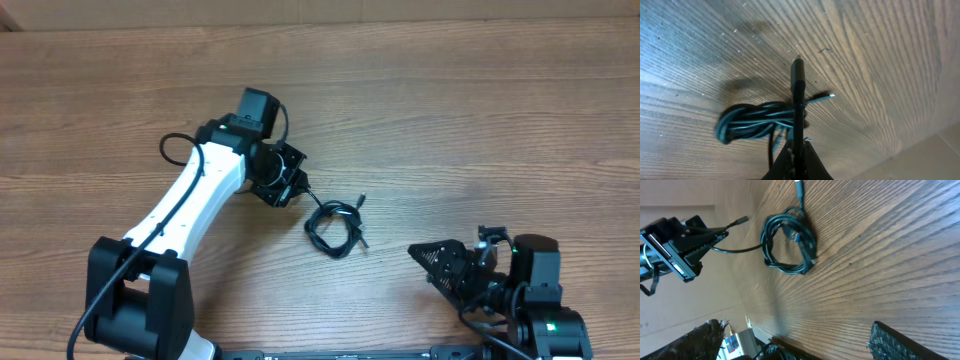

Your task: Untangle cables

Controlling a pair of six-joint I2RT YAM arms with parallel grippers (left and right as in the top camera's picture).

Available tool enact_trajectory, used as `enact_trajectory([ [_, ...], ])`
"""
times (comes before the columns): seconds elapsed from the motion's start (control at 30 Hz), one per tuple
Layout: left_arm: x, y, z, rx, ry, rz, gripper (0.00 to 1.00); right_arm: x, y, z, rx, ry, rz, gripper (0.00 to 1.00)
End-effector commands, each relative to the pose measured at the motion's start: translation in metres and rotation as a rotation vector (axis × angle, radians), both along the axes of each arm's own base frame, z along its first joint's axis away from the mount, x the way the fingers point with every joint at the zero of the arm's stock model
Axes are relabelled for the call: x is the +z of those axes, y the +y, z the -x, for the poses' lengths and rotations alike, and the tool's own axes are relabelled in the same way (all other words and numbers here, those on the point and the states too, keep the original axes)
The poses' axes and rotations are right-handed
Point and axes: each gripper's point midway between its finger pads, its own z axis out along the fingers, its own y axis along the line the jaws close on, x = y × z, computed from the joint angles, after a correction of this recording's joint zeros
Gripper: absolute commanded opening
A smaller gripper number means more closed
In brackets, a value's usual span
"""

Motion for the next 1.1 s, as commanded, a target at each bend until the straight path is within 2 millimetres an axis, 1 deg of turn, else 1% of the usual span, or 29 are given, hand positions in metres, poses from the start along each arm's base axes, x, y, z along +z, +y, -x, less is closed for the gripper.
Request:
enact_trajectory([
  [0.0, -0.003, 0.008, -0.004, 0.054, -0.006, -0.075, 0.04, -0.017, 0.003, -0.003, -0.048, 0.064, 0.010, 0.91],
  [0.1, -0.004, 0.011, -0.005, 0.019, -0.033, -0.105, 0.04, -0.025, 0.019, -0.006, -0.037, 0.073, -0.029, 0.83],
  [0.2, -0.004, 0.010, -0.005, -0.038, -0.061, -0.111, 0.04, -0.034, 0.026, -0.009, -0.070, 0.097, -0.010, 0.77],
  [0.33, -0.005, 0.010, -0.003, -0.052, -0.059, -0.112, 0.04, -0.038, 0.042, -0.015, -0.111, 0.090, 0.028, 0.75],
  [0.43, -0.005, 0.006, 0.000, -0.035, -0.041, -0.109, 0.04, -0.049, 0.052, -0.017, -0.171, 0.125, 0.065, 0.75],
  [0.5, -0.005, 0.004, 0.004, -0.016, -0.017, -0.110, 0.04, -0.055, 0.063, -0.018, -0.177, 0.121, 0.081, 0.75],
  [0.6, -0.006, 0.000, 0.008, -0.022, -0.006, -0.114, 0.04, -0.068, 0.077, -0.020, -0.202, 0.141, 0.096, 0.71],
  [0.63, -0.006, 0.000, 0.009, -0.025, -0.005, -0.116, 0.04, -0.073, 0.080, -0.022, -0.216, 0.151, 0.103, 0.68],
  [0.7, -0.007, 0.000, 0.012, -0.028, 0.004, -0.122, 0.04, -0.086, 0.084, -0.027, -0.243, 0.161, 0.124, 0.59],
  [0.73, -0.007, 0.001, 0.013, -0.029, 0.010, -0.126, 0.04, -0.092, 0.086, -0.031, -0.250, 0.155, 0.133, 0.57],
  [0.8, -0.008, 0.002, 0.016, -0.035, 0.018, -0.134, 0.04, -0.099, 0.094, -0.044, -0.264, 0.137, 0.137, 0.57],
  [0.83, -0.008, 0.002, 0.016, -0.040, 0.016, -0.135, 0.04, -0.100, 0.096, -0.047, -0.266, 0.132, 0.136, 0.57],
  [0.9, -0.008, 0.002, 0.016, -0.059, 0.009, -0.136, 0.05, -0.101, 0.107, -0.056, -0.264, 0.123, 0.125, 0.57],
  [0.97, -0.008, 0.003, 0.019, -0.065, 0.017, -0.140, 0.04, -0.107, 0.113, -0.062, -0.264, 0.135, 0.141, 0.56],
  [1.03, -0.009, 0.004, 0.021, -0.070, 0.024, -0.143, 0.04, -0.114, 0.117, -0.064, -0.261, 0.156, 0.166, 0.53],
  [1.07, -0.009, 0.004, 0.021, -0.079, 0.020, -0.144, 0.04, -0.119, 0.118, -0.064, -0.257, 0.171, 0.181, 0.47],
])
